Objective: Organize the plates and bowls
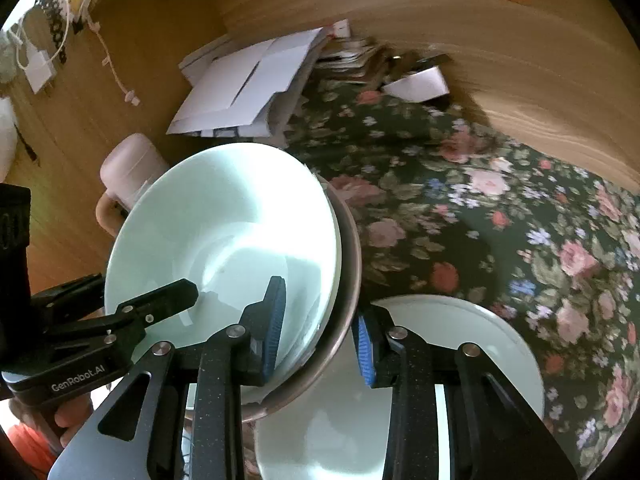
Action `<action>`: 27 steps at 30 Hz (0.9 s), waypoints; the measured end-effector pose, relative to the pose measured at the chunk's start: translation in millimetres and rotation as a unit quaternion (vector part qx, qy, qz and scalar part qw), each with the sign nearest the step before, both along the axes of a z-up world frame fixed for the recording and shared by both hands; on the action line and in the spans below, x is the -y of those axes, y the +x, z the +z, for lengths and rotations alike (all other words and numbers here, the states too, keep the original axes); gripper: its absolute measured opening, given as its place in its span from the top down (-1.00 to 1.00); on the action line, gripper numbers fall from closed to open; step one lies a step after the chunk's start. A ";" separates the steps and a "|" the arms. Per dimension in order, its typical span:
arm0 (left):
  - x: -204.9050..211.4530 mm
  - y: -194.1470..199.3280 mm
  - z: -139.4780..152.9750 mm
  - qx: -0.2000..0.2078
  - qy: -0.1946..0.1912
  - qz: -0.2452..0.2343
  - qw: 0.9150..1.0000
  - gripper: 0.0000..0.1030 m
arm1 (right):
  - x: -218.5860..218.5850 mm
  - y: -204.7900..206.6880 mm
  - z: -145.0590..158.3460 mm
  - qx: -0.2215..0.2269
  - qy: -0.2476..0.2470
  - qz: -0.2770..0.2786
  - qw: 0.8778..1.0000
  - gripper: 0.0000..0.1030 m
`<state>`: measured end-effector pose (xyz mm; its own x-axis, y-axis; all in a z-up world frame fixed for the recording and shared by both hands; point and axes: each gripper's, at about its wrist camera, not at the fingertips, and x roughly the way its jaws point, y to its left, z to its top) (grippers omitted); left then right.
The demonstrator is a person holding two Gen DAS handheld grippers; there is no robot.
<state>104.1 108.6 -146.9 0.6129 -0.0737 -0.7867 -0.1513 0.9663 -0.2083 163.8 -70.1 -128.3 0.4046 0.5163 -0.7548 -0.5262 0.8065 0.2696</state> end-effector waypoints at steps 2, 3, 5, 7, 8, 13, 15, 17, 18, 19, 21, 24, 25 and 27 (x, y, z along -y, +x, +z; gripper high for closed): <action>8.5 2.3 1.5 -0.001 -0.003 -0.010 1.000 0.15 | 8.0 -0.1 1.6 0.001 0.001 -0.008 1.000 0.43; 11.5 2.4 2.1 -0.001 -0.003 -0.014 1.000 0.15 | 12.2 -0.9 2.2 0.002 0.001 -0.012 1.000 0.43; 20.2 3.5 3.5 0.000 -0.002 -0.023 1.000 0.15 | 20.2 -2.6 3.1 0.006 0.000 -0.020 1.000 0.44; 27.9 3.6 5.7 0.002 -0.001 -0.030 1.000 0.15 | 30.4 -5.6 4.7 0.007 0.000 -0.027 1.000 0.43; 32.4 3.4 6.9 0.003 -0.001 -0.034 0.999 0.15 | 34.8 -6.9 5.1 0.007 0.001 -0.031 0.999 0.43; 51.7 1.7 13.2 0.008 0.003 -0.051 0.999 0.15 | 54.2 -13.1 6.0 0.008 0.005 -0.046 0.999 0.44; 58.9 0.6 15.3 0.011 0.005 -0.057 0.998 0.15 | 62.3 -16.8 5.8 0.009 0.006 -0.053 0.999 0.44; 66.8 -1.6 16.1 0.011 0.007 -0.064 0.998 0.15 | 68.9 -20.0 5.4 0.009 0.006 -0.059 0.998 0.43; 70.5 -2.6 16.0 0.010 0.007 -0.068 0.998 0.15 | 73.5 -21.9 5.1 0.008 0.007 -0.063 0.998 0.44; 74.9 -3.5 15.3 0.008 0.007 -0.074 0.997 0.15 | 77.3 -23.4 4.8 0.008 0.007 -0.065 0.998 0.44; 80.9 -3.6 13.7 0.005 0.006 -0.080 0.997 0.15 | 84.5 -26.2 4.1 0.008 0.007 -0.070 0.997 0.44; 89.9 -3.8 10.1 -0.001 0.002 -0.088 0.996 0.15 | 96.1 -29.9 1.3 0.004 0.008 -0.080 0.997 0.44; 93.9 -4.0 8.8 -0.003 0.001 -0.093 0.996 0.15 | 99.0 -31.2 0.4 0.003 0.008 -0.083 0.997 0.44; 99.4 -4.6 7.3 -0.005 0.001 -0.098 0.995 0.15 | 106.0 -33.4 -1.3 0.001 0.008 -0.088 0.996 0.44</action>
<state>99.5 9.2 -139.6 0.5799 -0.1886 -0.7926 0.0375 0.9780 -0.2053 130.4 -176.1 -129.7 0.4912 0.4490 -0.7464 -0.3771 0.8820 0.2825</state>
